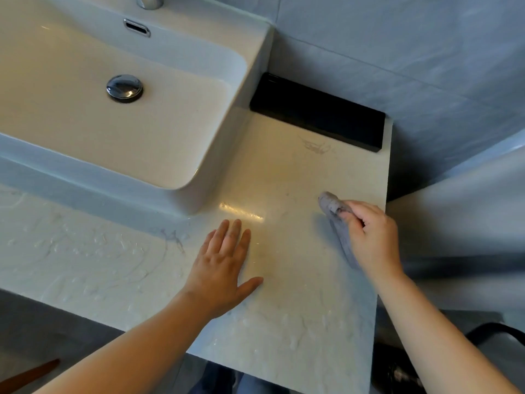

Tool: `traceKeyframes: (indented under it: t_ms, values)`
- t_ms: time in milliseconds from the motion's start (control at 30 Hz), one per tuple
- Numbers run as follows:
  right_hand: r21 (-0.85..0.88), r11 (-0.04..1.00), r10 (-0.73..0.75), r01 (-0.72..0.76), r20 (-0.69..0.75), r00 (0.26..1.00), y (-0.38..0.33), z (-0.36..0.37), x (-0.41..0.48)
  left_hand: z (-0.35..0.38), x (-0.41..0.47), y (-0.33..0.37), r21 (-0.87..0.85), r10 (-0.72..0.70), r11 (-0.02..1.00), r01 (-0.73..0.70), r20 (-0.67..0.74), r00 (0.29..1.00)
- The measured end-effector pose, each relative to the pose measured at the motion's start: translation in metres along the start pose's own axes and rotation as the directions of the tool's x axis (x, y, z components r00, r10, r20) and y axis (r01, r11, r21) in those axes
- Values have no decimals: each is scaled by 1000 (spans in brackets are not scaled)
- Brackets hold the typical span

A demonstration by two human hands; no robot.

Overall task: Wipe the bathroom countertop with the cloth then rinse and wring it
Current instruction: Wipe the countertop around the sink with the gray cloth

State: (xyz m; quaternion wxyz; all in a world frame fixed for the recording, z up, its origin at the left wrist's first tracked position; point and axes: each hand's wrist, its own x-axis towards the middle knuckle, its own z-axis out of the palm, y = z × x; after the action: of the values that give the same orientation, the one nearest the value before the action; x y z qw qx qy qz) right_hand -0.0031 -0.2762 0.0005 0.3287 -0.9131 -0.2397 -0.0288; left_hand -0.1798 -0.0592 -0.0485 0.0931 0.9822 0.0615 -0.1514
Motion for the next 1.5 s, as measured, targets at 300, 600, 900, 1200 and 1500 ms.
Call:
traceKeyframes:
  t_ms: [300,600,900,1200,1500]
  values:
    - [-83,996,43,-36,80,996,43,18,28,7,2,-1,35,27,999,-26,-20,999]
    - [-12,997,80,-80,54,995,33,31,-53,-12,4,21,9,-57,998,56,49,997]
    - [199,957,185,-213,151,971,33,-23,-61,2,-2,61,-43,24,999,-20,101,995]
    - [2,991,137,-137,9,991,86,-17,3,5,-1,66,6,-5,1000,5,74,997]
    - [61,983,177,-176,-19,984,77,7,-54,2,0,69,-7,-26,1000,26,68,997]
